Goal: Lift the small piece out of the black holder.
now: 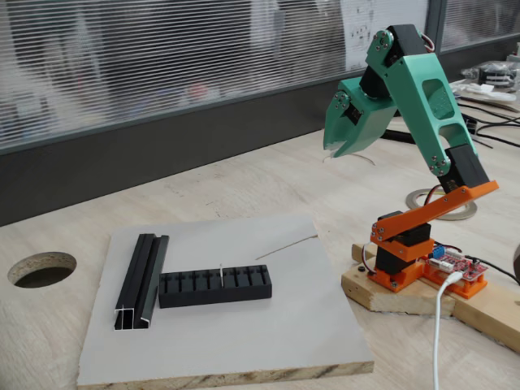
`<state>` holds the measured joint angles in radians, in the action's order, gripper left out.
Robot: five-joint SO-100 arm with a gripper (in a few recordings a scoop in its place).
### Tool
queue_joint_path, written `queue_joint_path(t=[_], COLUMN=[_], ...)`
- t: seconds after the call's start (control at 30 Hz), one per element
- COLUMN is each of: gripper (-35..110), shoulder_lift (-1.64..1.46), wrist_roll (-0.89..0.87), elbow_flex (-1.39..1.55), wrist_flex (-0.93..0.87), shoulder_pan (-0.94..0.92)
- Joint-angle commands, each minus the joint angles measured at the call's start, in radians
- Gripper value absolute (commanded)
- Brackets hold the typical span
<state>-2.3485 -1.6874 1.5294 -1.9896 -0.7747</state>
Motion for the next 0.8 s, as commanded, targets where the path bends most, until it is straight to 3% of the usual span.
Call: queue_joint_path(t=[0.0, 0.77], gripper=[13, 13], shoulder_lift=[-0.026, -0.026], wrist_roll=[-0.008, -0.006], elbow_flex=[0.000, 0.000], wrist_flex=[-0.034, -0.034], shoulder_pan=[0.000, -0.002])
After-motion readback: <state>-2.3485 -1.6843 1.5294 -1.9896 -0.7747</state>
